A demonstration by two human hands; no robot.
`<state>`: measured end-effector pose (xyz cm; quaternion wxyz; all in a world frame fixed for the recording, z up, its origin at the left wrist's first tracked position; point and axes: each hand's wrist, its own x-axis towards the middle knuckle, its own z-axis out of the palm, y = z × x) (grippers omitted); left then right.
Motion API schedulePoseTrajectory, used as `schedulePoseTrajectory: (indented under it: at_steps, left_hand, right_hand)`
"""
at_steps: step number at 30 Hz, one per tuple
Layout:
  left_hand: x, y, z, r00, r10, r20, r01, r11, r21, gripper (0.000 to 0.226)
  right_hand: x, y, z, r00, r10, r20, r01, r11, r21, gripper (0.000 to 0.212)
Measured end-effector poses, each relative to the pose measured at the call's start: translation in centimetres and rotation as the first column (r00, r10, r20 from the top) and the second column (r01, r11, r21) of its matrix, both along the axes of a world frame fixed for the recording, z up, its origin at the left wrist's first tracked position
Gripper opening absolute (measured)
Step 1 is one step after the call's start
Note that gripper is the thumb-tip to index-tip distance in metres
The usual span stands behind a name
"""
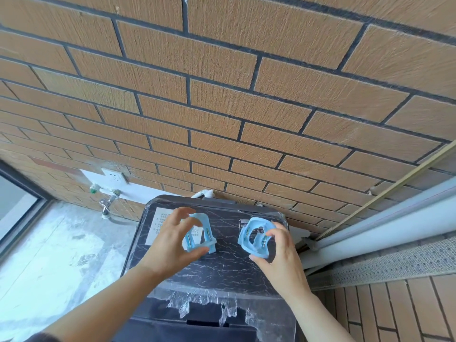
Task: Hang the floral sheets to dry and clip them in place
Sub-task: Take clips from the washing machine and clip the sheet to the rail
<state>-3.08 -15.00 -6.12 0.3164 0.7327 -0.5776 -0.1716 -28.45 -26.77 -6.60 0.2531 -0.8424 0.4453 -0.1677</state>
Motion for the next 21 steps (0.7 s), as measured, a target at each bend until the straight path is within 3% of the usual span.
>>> schedulePoseTrajectory:
  at_steps: [4, 6, 10, 15, 21]
  left_hand:
    - [-0.7, 0.2, 0.7, 0.997, 0.074, -0.037, -0.07, 0.991, 0.112, 0.09]
    - [-1.1, 0.3, 1.1, 0.994, 0.1, -0.043, -0.091, 0.981, 0.173, 0.098]
    - [-1.7, 1.3, 2.6, 0.981, 0.173, -0.087, -0.164, 0.981, 0.103, 0.103]
    - [-2.4, 3.2, 6.0, 0.95, 0.294, -0.108, -0.293, 0.956, 0.025, 0.102]
    - [-1.9, 8.4, 11.0, 0.789, 0.584, -0.191, -0.592, 0.806, 0.022, 0.095]
  right_hand:
    - [0.4, 0.3, 1.0, 0.997, -0.076, -0.023, 0.078, 0.99, 0.121, 0.103]
    - [0.6, 0.1, 1.5, 0.995, -0.089, -0.033, 0.093, 0.983, 0.159, 0.109]
    - [1.1, -0.1, 2.9, 0.991, -0.116, 0.059, 0.108, 0.986, 0.128, 0.103]
    - [2.0, 0.0, 5.5, 0.946, -0.153, 0.287, 0.093, 0.973, 0.212, 0.096]
    - [6.5, 0.1, 11.2, 0.869, -0.022, 0.495, -0.168, 0.927, 0.337, 0.077]
